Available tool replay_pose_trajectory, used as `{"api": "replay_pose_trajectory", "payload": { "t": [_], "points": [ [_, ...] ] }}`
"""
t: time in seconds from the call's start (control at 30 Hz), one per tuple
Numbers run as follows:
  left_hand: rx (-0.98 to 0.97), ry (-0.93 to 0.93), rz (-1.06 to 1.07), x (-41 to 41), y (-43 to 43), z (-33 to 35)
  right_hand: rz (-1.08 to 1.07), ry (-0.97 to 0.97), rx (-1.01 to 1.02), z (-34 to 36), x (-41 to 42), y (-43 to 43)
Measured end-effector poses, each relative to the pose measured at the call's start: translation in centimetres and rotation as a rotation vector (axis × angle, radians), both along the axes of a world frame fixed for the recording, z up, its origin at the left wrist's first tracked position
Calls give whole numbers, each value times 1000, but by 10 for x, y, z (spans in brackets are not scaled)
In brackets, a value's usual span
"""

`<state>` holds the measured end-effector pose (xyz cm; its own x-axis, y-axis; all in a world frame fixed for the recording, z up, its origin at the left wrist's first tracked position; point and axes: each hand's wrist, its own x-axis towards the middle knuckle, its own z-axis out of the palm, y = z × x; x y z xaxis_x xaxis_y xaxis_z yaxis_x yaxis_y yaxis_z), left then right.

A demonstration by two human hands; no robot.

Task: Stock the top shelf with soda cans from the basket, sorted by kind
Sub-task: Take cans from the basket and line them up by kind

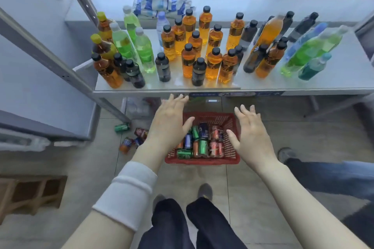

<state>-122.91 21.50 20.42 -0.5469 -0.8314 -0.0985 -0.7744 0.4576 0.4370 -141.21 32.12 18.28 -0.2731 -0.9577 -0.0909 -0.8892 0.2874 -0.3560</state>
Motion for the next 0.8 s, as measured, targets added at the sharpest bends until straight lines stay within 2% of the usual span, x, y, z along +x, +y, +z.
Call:
{"api": "replay_pose_trajectory", "payload": {
  "t": [0.17, 0.37, 0.47, 0.63, 0.8],
  "points": [
    [162, 2, 54, -26, 21, -77, -89, -155, 159, -73, -29, 18],
    [569, -45, 158, -41, 48, -224, -293, -458, 471, -212, -36, 31],
    [726, -72, 182, -46, 51, -305, -417, -586, 543, -284, -45, 25],
    [798, -165, 151, -58, 26, -454, -491, -631, 560, -430, -69, 3],
    [935, -135, 247, -86, 4, -578, -495, -601, 623, -551, -86, -23]
  ]
}}
